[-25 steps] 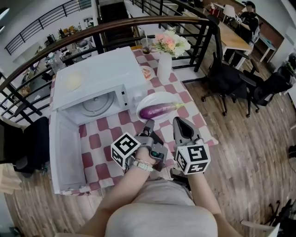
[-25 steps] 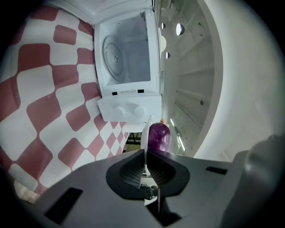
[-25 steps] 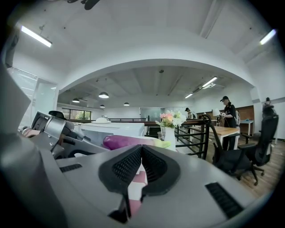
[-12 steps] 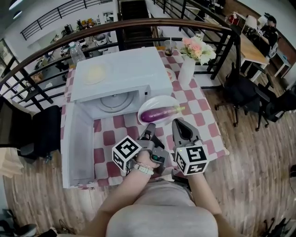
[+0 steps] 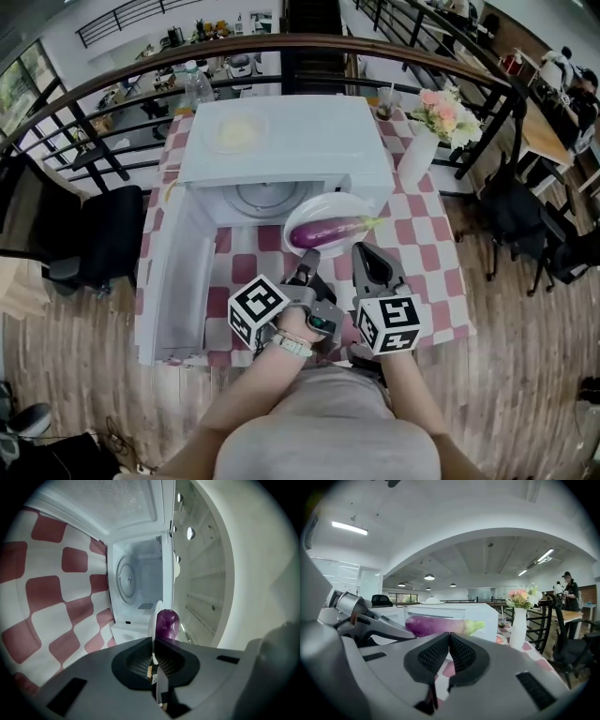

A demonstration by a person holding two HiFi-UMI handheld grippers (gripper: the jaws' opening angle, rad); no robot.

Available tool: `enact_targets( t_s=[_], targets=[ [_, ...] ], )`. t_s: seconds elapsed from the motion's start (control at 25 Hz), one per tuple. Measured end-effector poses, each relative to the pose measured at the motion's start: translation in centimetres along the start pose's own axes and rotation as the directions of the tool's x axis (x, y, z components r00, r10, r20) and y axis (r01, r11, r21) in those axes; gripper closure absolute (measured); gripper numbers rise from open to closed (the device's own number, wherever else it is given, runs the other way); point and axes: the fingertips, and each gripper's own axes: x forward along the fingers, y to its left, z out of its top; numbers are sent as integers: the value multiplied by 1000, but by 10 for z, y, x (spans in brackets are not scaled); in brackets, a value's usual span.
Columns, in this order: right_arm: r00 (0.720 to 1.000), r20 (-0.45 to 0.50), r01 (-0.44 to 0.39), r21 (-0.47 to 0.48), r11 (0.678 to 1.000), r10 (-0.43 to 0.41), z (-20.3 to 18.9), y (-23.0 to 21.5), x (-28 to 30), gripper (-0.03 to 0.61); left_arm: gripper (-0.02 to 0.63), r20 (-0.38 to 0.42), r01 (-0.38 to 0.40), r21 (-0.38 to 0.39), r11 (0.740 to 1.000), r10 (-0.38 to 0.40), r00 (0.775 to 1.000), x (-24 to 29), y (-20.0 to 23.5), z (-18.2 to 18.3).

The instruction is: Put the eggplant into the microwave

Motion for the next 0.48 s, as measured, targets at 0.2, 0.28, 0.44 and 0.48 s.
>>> enact_targets(
  t_s=[0.2, 0.28, 0.44, 0.48],
  targets=[
    [999, -3, -47, -7, 999, 47, 0, 18, 15, 554, 597, 54, -6, -18, 1000, 7, 998, -9, 5, 24],
    [998, -5, -61, -9, 998, 61, -1, 23, 19, 554, 597, 74, -9, -24, 1000, 10, 997, -11, 7, 32],
    [997, -15, -81, -9, 997, 80, -5, 28, 27, 554, 598, 108, -14, -28, 1000, 17, 994, -13, 13, 47],
    [996, -17, -85, -9, 996, 85, -7, 29, 29, 554, 597, 116, -16, -31, 999, 20, 993, -13, 16, 50]
  ],
)
